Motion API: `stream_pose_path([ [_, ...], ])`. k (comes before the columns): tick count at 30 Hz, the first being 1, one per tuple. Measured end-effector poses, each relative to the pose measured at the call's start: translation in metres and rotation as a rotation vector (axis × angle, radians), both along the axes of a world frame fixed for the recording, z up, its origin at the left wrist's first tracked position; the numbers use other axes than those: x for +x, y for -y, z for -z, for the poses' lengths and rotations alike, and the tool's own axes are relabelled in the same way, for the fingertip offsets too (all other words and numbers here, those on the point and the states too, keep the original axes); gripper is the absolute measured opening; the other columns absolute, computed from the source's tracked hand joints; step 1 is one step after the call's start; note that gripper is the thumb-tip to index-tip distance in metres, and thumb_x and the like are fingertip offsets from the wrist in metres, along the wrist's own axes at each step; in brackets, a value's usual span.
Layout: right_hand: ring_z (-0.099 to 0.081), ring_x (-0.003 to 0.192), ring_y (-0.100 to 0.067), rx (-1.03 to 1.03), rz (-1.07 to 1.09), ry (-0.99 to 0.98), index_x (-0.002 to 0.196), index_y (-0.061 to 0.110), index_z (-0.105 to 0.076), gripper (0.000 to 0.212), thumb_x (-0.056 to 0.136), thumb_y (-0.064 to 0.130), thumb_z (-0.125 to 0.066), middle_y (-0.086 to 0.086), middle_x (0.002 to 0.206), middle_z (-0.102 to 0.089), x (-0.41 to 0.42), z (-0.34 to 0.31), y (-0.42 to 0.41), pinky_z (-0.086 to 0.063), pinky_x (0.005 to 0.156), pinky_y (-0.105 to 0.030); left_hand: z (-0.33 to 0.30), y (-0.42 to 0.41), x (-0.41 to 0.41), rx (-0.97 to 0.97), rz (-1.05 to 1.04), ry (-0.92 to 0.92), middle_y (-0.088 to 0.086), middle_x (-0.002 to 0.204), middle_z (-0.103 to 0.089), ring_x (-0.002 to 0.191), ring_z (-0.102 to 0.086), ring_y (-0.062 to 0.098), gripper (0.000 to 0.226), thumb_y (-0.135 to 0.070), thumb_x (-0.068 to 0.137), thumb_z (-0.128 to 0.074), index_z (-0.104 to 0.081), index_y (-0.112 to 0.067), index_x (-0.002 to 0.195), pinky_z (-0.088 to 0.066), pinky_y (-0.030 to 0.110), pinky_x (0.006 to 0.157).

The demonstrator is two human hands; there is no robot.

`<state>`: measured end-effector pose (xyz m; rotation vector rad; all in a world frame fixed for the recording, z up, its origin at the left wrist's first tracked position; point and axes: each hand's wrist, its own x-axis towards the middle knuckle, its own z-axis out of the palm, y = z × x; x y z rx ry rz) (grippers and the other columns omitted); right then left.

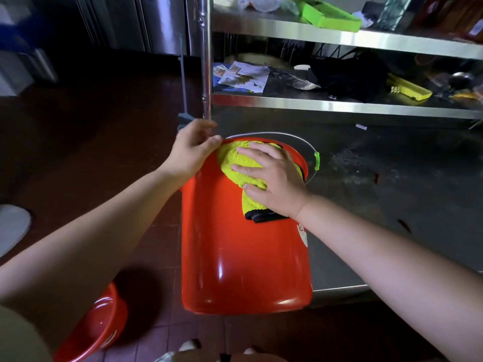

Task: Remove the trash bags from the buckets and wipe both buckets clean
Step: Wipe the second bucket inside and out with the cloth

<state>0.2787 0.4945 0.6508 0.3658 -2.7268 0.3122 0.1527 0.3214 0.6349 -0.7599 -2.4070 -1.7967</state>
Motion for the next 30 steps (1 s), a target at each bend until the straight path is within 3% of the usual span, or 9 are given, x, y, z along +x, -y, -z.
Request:
stream_pose_path([
  [3,-0.04,0.132,-0.019,0.008,-0.046,-0.023,0.113,0.033,-0.069,0.036,0.079,0.036,-0.06,0.006,0.137,-0.053,0.024,0.005,0.007,-0.032,0.101,-0.046,-0.013,-0.019,0.004,-0.296,0.047,-0.075,-0.009,0.091,-0.059,0.088,-0.056,0.008,0.029,-0.044,0.094,-0.049,-0.06,-0.024,0.111,-0.042,0.025,0.08],
  [5,-0.04,0.133,-0.02,0.022,-0.094,-0.018,0.114,0.033,-0.069,0.038,0.078,0.039,-0.057,0.007,0.137,-0.053,0.044,0.01,0.011,-0.032,0.1,-0.045,-0.014,-0.028,0.005,-0.436,-0.038,-0.025,-0.001,0.078,-0.056,0.083,-0.055,0.021,0.042,-0.052,0.096,-0.036,-0.059,-0.018,0.086,-0.038,0.031,0.072],
  [7,-0.038,0.134,-0.021,0.029,-0.142,-0.01,0.115,0.033,-0.068,0.039,0.079,0.041,-0.054,0.006,0.138,-0.052,0.065,0.017,0.015,-0.03,0.102,-0.043,-0.012,-0.033,0.008,-0.489,-0.117,-0.053,0.0,0.064,-0.049,0.074,-0.05,0.027,0.053,-0.054,0.097,-0.03,-0.046,-0.015,0.065,-0.032,0.033,0.065],
  [10,-0.037,0.135,-0.022,0.039,-0.21,-0.004,0.115,0.033,-0.067,0.039,0.078,0.04,-0.056,0.006,0.138,-0.051,0.092,0.028,0.021,-0.028,0.105,-0.044,-0.01,-0.036,0.011,-0.524,-0.172,-0.101,0.003,0.067,-0.052,0.074,-0.048,0.027,0.056,-0.058,0.095,-0.023,-0.043,-0.018,0.062,-0.032,0.033,0.067],
  [14,-0.036,0.136,-0.021,0.081,-0.293,-0.001,0.115,0.034,-0.068,0.04,0.076,0.039,-0.059,0.006,0.138,-0.051,0.111,0.033,0.023,-0.025,0.107,-0.044,-0.01,-0.033,0.01,-0.446,-0.103,0.008,-0.002,0.066,-0.053,0.076,-0.054,0.028,0.059,-0.063,0.093,-0.024,-0.051,-0.018,0.066,-0.038,0.034,0.07],
  [17,-0.04,0.134,-0.021,0.077,-0.316,-0.004,0.115,0.034,-0.067,0.039,0.078,0.04,-0.057,0.004,0.137,-0.053,0.107,0.031,0.019,-0.027,0.106,-0.045,-0.01,-0.028,0.011,-0.343,0.018,0.142,0.009,0.092,-0.066,0.098,-0.06,0.031,0.063,-0.071,0.086,-0.032,-0.066,-0.018,0.092,-0.046,0.039,0.09],
  [19,-0.041,0.133,-0.021,0.076,-0.335,-0.009,0.114,0.033,-0.068,0.038,0.079,0.04,-0.056,0.003,0.136,-0.054,0.098,0.03,0.018,-0.029,0.105,-0.046,-0.01,-0.027,0.013,-0.37,0.003,0.115,0.0,0.093,-0.065,0.094,-0.058,0.021,0.06,-0.074,0.082,-0.037,-0.067,-0.026,0.1,-0.042,0.031,0.085],
  [24,-0.045,0.129,-0.023,0.033,-0.213,-0.047,0.112,0.029,-0.07,0.038,0.079,0.036,-0.054,0.002,0.135,-0.055,0.056,0.017,0.002,-0.034,0.101,-0.048,-0.01,-0.026,0.012,-0.379,-0.037,0.096,0.006,0.086,-0.071,0.084,-0.065,0.021,0.064,-0.077,0.069,-0.046,-0.067,-0.019,0.088,-0.049,0.037,0.079],
  [30,-0.043,0.128,-0.018,0.106,-0.068,-0.018,0.117,0.032,-0.067,0.039,0.081,0.036,-0.053,0.006,0.14,-0.05,0.005,-0.008,-0.021,-0.032,0.102,-0.042,-0.005,-0.027,-0.005,-0.031,0.067,0.329,-0.002,0.071,-0.066,0.068,-0.058,0.011,0.057,-0.066,0.072,-0.063,-0.069,-0.01,0.073,-0.046,0.032,0.071],
])
